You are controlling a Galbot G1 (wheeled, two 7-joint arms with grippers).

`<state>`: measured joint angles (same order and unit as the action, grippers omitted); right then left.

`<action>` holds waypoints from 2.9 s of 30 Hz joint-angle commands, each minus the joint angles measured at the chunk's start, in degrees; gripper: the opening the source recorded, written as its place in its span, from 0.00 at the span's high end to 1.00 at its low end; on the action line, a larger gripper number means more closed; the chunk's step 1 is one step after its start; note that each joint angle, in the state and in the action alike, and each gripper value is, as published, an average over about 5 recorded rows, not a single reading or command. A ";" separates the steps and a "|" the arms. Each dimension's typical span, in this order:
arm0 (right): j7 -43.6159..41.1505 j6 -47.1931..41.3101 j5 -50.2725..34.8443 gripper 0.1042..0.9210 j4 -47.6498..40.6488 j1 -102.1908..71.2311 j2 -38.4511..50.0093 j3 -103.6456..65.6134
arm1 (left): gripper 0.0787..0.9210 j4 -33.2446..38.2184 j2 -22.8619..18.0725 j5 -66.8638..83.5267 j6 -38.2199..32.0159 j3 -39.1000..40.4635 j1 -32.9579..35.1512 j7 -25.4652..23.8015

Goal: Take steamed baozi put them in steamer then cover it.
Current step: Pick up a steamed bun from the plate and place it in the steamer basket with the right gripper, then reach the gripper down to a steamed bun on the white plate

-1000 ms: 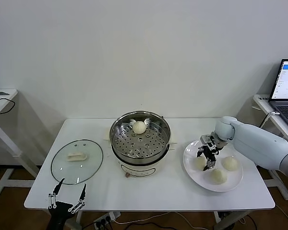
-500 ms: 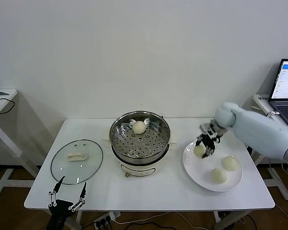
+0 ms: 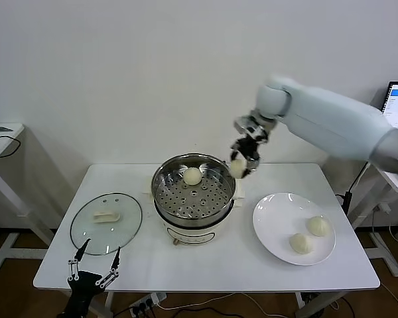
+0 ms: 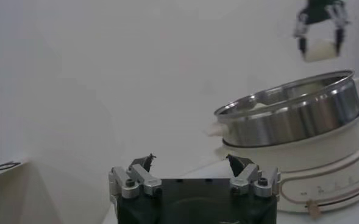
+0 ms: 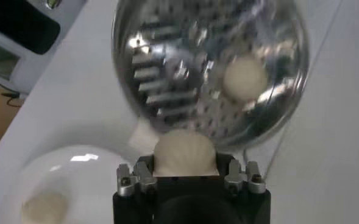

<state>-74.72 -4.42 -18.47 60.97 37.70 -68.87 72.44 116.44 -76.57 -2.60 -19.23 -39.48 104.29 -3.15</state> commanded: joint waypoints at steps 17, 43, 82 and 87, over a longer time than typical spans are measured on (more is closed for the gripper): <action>9.43 -4.79 -5.32 0.33 -11.22 -5.89 -23.28 9.67 | 0.12 -0.34 0.52 0.21 -0.46 -0.42 -0.60 1.34; 10.69 -4.47 -2.62 0.12 -6.64 -6.26 -18.01 6.79 | 0.12 -0.08 0.27 0.13 -0.81 -0.99 -0.34 1.38; 5.31 6.94 21.08 0.12 13.67 -30.47 38.80 -12.99 | 0.12 -0.60 0.19 -2.98 -1.20 0.87 1.10 1.76; 7.03 6.33 21.30 0.12 12.71 -33.50 37.08 -15.03 | 0.12 -0.51 0.21 -2.98 -1.16 0.56 1.18 1.81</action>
<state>-70.79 2.04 0.00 73.30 13.98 -34.41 62.42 115.95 -76.35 -5.31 -20.42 -38.81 105.44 -1.38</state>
